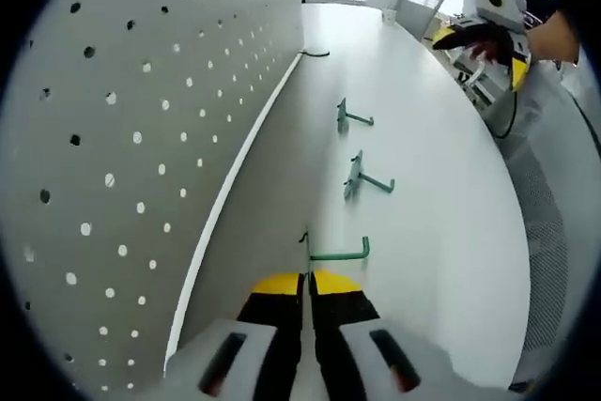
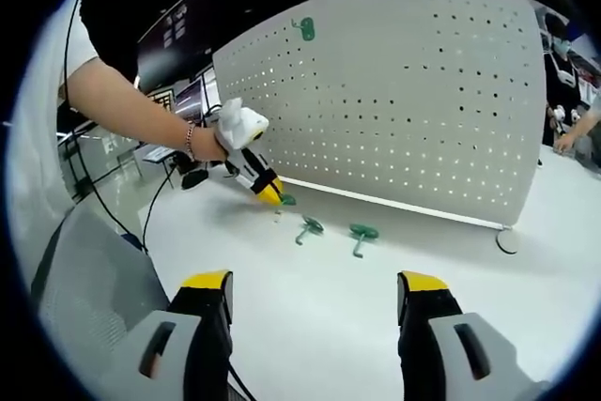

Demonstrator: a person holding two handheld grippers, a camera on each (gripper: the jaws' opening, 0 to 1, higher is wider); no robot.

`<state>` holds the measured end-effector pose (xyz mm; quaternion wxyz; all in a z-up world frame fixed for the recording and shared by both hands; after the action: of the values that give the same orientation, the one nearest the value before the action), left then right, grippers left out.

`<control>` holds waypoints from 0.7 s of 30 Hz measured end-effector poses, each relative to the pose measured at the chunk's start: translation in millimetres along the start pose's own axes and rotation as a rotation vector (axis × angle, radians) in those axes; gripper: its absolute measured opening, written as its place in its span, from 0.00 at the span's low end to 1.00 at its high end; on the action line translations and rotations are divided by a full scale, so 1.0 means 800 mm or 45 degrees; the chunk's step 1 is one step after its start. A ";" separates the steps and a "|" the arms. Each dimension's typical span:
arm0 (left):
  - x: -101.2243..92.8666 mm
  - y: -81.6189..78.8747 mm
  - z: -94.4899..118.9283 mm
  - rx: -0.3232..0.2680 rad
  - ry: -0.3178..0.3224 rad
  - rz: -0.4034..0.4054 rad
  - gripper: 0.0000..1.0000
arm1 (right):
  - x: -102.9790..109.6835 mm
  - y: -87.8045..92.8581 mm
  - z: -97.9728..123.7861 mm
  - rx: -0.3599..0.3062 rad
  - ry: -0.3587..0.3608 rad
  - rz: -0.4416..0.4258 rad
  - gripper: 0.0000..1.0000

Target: Insert the hook assembly into the mounting plate slot until the hook locks in place.

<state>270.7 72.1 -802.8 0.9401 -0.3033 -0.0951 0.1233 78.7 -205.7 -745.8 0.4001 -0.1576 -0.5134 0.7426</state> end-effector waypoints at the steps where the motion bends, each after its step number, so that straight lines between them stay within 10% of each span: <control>1: 0.000 0.000 0.001 -0.010 -0.007 0.000 0.02 | 0.000 0.000 0.000 -0.003 0.001 -0.002 0.69; 21: -0.002 -0.023 0.034 -0.191 -0.079 0.109 0.02 | -0.002 -0.007 0.003 -0.030 0.008 0.025 0.70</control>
<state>265.1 72.4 -770.3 0.9052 -0.3727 -0.1201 0.1651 80.4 -207.4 -740.2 0.3926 -0.1699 -0.5192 0.7399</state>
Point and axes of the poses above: the point that each gripper's makers call its tool centre point, and the gripper's own axes: z roughly backward along the fingers, x roughly to its left, y roughly out of its underside, the point moved 8 cm from there along z, roughly backward along the fingers, and after that the axes turned 6 degrees about -y, right-handed, at the moved point
